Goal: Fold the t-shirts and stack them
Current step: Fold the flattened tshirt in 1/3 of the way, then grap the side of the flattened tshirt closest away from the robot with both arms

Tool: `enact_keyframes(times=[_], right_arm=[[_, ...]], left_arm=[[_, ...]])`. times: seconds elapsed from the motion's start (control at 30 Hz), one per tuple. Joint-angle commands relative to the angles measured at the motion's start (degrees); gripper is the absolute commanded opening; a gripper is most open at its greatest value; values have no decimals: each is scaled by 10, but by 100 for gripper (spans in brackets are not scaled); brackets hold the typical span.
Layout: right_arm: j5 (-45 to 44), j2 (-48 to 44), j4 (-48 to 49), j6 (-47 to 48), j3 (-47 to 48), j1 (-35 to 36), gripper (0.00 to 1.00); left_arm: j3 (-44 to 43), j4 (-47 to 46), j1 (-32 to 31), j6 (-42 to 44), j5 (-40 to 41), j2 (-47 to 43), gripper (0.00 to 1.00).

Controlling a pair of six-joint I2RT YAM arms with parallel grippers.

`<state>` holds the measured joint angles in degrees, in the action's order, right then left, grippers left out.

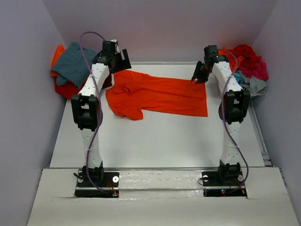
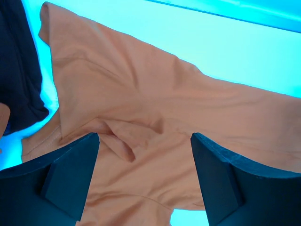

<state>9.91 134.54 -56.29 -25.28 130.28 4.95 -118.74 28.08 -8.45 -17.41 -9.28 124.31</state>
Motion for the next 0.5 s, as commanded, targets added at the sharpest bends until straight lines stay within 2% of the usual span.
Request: enact_keyframes(times=[0.0,0.03,0.07,0.17,0.37,0.47], right_arm=[[3,-69,-6,1,-52,4,41],[4,-94,6,1,-99,4,41],[4,-95,6,1,-122,4,41],[7,-137,26,4,-208,18,41],[11,-205,55,7,-339,36,40],[14,-224,66,1,-368,41,40]], left_arm=[[50,64,-28,15,50,-71,91],[105,60,-35,11,52,-83,91],[105,60,-35,9,52,-98,91],[256,22,-40,-5,49,-165,91],[394,6,-46,-26,53,-283,91],[464,4,-51,-37,70,-341,90]])
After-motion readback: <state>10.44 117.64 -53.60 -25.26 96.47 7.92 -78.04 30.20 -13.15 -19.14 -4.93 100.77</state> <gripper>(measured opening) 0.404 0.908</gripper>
